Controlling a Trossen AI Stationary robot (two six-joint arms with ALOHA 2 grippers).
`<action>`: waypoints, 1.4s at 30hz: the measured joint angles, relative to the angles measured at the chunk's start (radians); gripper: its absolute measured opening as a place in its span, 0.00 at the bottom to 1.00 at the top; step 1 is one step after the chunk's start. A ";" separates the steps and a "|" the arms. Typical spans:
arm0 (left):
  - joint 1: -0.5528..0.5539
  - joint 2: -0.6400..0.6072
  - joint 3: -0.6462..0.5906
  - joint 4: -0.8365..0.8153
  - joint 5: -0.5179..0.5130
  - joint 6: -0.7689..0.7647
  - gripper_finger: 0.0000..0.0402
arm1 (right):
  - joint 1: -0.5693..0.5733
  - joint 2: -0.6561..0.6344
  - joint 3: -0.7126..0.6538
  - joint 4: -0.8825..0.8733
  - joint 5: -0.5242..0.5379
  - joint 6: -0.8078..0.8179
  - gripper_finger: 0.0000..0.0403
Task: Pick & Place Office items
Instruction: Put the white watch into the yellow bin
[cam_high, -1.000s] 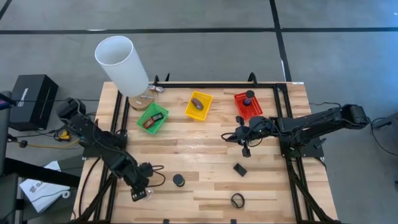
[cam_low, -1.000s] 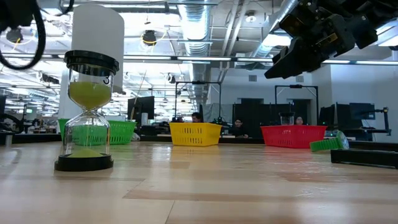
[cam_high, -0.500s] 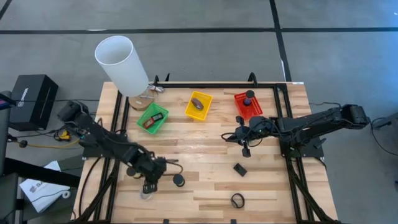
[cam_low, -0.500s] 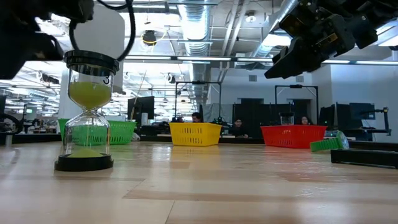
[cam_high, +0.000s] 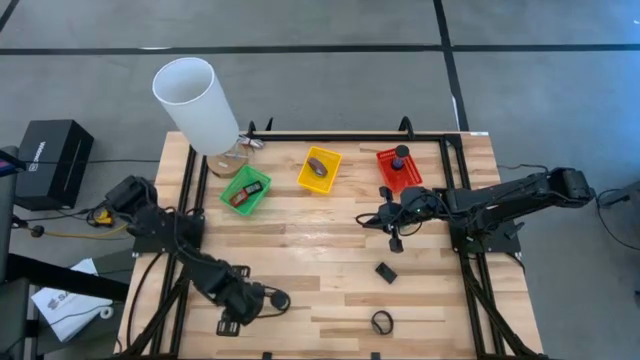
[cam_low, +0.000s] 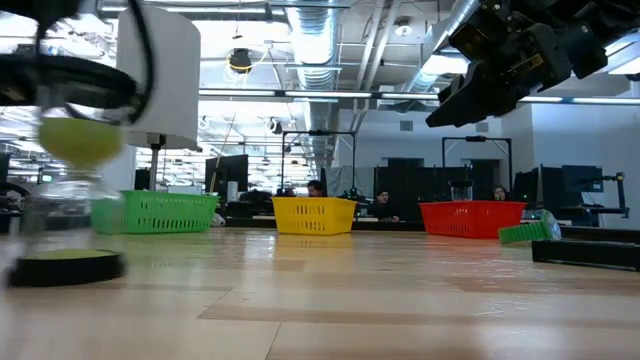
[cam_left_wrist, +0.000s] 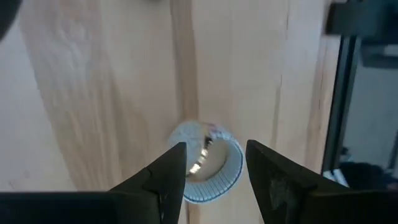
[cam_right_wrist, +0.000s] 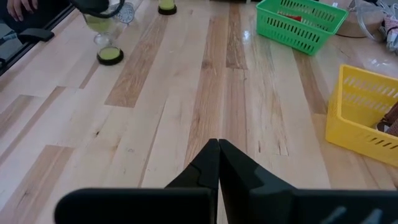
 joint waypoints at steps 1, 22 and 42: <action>-0.006 0.000 -0.001 -0.005 -0.030 -0.002 0.40 | 0.000 0.000 0.000 0.001 0.000 0.000 0.00; 0.015 -0.148 -0.092 -0.033 -0.064 -0.260 0.40 | 0.000 0.000 0.000 -0.003 0.000 0.002 0.00; -0.059 -0.021 -0.108 0.046 -0.135 -0.044 0.39 | 0.001 0.000 0.000 -0.003 0.000 0.002 0.00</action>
